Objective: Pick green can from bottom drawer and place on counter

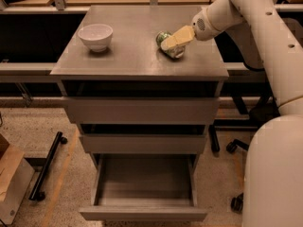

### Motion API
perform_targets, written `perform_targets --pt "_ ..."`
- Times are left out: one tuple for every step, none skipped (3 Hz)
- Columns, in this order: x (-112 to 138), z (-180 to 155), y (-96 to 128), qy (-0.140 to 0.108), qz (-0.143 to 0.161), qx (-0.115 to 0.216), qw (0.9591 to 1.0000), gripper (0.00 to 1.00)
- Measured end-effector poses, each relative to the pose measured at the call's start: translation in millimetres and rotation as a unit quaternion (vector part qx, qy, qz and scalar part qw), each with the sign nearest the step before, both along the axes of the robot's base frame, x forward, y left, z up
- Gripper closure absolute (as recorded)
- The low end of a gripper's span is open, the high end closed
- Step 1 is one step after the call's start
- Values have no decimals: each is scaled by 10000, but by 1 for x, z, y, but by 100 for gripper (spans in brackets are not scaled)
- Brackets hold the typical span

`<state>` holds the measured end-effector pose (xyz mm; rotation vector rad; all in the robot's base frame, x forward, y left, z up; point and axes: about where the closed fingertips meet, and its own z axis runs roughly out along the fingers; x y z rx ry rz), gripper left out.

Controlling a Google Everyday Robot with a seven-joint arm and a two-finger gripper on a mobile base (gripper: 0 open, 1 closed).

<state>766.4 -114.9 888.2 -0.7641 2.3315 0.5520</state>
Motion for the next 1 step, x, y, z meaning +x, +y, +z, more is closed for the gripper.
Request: perform_targets --pt "0 0 0 1 0 1 10000 0"
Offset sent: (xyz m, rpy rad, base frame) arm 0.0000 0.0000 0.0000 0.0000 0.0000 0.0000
